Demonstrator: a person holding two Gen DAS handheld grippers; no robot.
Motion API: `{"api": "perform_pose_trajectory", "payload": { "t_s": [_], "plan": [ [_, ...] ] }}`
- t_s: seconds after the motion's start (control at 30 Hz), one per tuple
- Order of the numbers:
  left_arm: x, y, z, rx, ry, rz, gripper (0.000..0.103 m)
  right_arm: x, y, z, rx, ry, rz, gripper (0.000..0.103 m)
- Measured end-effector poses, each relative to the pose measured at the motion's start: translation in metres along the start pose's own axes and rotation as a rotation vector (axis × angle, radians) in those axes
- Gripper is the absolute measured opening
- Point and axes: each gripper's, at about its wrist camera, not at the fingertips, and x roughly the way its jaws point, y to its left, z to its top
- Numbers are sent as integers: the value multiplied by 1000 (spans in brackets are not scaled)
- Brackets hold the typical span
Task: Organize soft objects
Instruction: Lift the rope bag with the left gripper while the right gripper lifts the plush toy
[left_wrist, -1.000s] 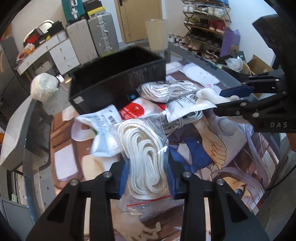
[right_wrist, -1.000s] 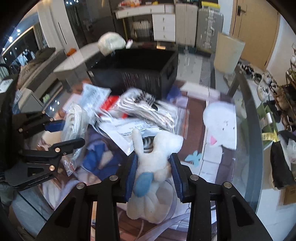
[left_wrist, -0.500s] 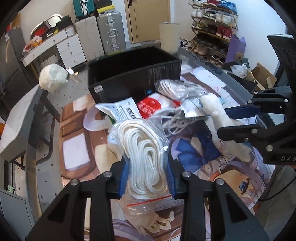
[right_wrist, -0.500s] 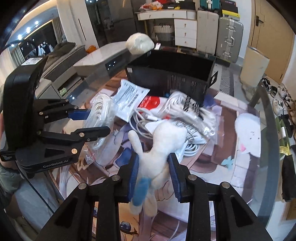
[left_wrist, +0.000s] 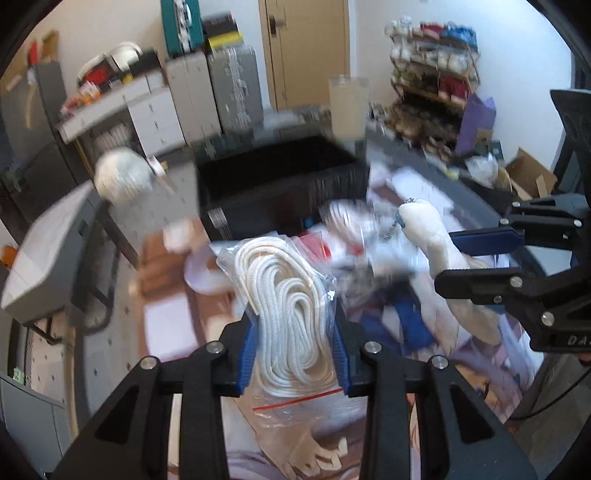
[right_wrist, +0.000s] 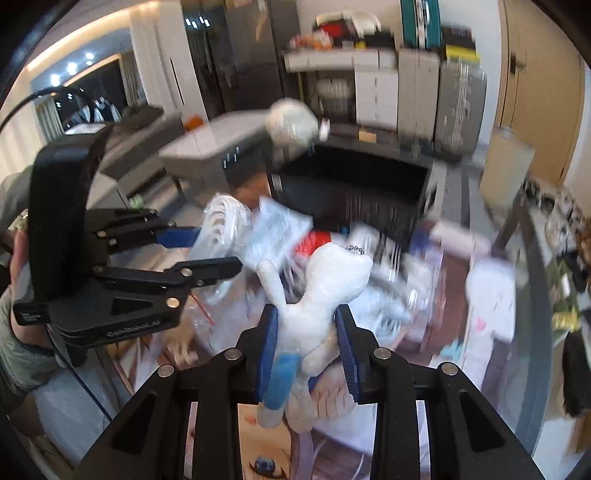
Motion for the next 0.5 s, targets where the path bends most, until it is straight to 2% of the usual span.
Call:
{"api": "perform_pose_trajectory", "payload": {
  "t_s": [0.17,0.3,0.4,0.5],
  "plan": [
    [-38,1,15,5,-206,80,34,-34,13,10,-52,-221,-28,32],
    [-61,0,16,8,-363,113,34,-59,29,9,-86,-386,-48,32],
    [-76,3,13,-7,-465,98,34,-65,35,6,-80,-445,-57,32],
    [-85,5,10,-9,-525,128,34,-65,45,3,-107,-477,-82,32]
  ]
}}
